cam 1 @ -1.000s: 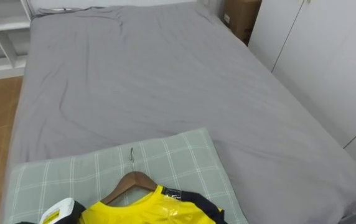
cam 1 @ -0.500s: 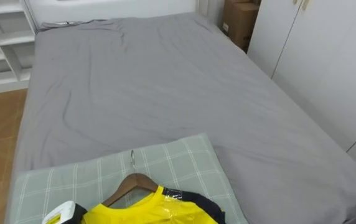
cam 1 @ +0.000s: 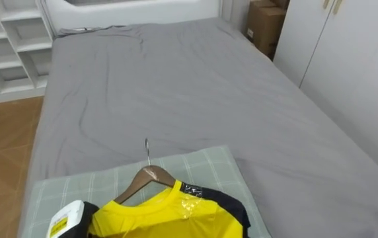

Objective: Hang clothes

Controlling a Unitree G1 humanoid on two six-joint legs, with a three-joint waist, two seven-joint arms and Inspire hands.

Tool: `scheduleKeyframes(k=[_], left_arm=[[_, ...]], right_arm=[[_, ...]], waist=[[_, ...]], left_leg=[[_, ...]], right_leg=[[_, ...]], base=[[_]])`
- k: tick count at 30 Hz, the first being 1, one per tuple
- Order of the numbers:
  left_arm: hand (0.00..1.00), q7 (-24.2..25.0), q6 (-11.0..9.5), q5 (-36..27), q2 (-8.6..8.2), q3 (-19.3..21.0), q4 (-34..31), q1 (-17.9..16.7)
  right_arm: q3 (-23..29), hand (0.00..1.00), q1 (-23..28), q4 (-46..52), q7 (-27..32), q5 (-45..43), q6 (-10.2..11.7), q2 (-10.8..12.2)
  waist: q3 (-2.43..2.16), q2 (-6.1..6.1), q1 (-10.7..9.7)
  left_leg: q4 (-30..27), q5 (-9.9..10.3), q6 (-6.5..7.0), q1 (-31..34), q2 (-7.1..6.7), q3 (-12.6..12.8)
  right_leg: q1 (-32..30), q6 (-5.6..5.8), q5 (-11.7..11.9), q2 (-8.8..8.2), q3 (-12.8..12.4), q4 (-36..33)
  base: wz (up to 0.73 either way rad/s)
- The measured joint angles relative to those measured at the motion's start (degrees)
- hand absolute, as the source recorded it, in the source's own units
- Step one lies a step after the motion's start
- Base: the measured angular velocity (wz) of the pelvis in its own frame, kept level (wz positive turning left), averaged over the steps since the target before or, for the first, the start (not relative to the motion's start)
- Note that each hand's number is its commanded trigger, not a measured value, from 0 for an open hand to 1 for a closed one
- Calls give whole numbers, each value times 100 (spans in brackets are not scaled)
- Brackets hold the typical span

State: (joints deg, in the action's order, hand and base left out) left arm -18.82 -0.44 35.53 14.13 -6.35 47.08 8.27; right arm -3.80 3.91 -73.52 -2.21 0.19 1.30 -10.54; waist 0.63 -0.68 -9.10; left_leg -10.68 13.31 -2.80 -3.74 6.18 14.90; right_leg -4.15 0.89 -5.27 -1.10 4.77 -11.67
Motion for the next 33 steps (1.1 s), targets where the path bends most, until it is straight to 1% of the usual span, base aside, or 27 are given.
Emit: scheduleKeyframes(k=[1, 4, 6, 7, 11, 14, 18, 22, 25, 28, 29, 31, 33], left_arm=[[100, -38, -2, 0, 1, -40, -32, -4], [100, -122, -54, -11, -11, -61, -369, -179], [100, -262, -224, -105, -11, -64, -507, -295], [100, -299, -244, -119, -12, -64, -537, -304], [100, -573, -430, -168, -14, -57, -553, -304], [100, -737, -524, -170, -14, -78, -553, -305], [100, -1055, -639, -103, -18, -132, -552, -323], [100, -1322, -684, 84, -16, -148, -555, -323], [100, -1609, -709, 484, -4, -147, -588, -323], [100, -1892, -719, 690, -4, -148, -588, -323], [100, -1973, -722, 703, -4, -148, -588, -323], [100, -2108, -721, 781, -4, -148, -589, -328], [100, -2247, -721, 885, -3, -154, -600, -356]], right_arm=[[0, 0, -1, 2, -2, 0, 9, -8], [2, 0, -11, 4, -3, 6, 102, -31], [1, 0, -11, 4, 0, 47, 166, -49], [1, 0, -11, 4, 3, 69, 170, -51], [1, 0, -4, -38, 3, 202, 172, -63], [1, 0, -4, -75, 2, 275, 180, -74], [2, 0, -3, -82, 20, 411, 179, -75], [1, 0, -5, -80, 64, 408, 179, -75], [3, 0, -22, -82, 176, 375, 171, -72], [4, 0, -67, -157, 301, 366, 163, -71], [4, 0, -88, -180, 347, 352, 153, -72], [3, 0, -112, -196, 432, 314, 115, -70], [3, 0, -115, -184, 582, 141, 103, -69]], waist=[[0, 0, 13], [4, -7, 35], [17, -29, 32], [17, -30, 36], [19, -34, 127], [27, -48, 121], [27, -51, 137], [24, -48, 139], [15, -61, 163], [-11, -86, 152], [-31, -96, 151], [-35, -101, 156], [-40, -99, 156]], left_leg=[[0, 0, 0, 2, 0, -12], [-5, 0, 0, 15, 0, -73], [-27, 0, 0, 52, -2, -137], [-37, 0, 0, 68, -3, -148], [-76, 0, 0, 103, 0, -242], [-72, 0, 0, 94, -2, -262], [-71, 0, 0, 90, -1, -270], [-78, 0, 0, 116, -1, -293], [-86, 0, 0, 118, -1, -301], [-103, 0, 0, 94, 2, -331], [-101, 0, 0, 85, 4, -332], [-95, 0, 0, 29, 7, -325], [-92, 0, 0, -38, 8, -275]], right_leg=[[2, 0, 0, -1, 10, 0], [11, 0, 0, -8, 54, 13], [26, 0, 0, -27, 137, 19], [23, 0, 0, -31, 154, 20], [36, -1, -1, -34, 202, 24], [106, -1, 0, -40, 260, 104], [115, -1, 0, -34, 271, 111], [101, -2, -1, -40, 301, 114], [102, -2, -1, -39, 304, 125], [127, -2, -1, -36, 305, 126], [128, -2, -1, -34, 303, 123], [162, -3, -1, -26, 291, 115], [195, -5, -3, -13, 221, 110]], base=[[9], [7], [14], [15], [6], [8], [1], [1], [-1], [-3], [-6], [-8], [-13]])
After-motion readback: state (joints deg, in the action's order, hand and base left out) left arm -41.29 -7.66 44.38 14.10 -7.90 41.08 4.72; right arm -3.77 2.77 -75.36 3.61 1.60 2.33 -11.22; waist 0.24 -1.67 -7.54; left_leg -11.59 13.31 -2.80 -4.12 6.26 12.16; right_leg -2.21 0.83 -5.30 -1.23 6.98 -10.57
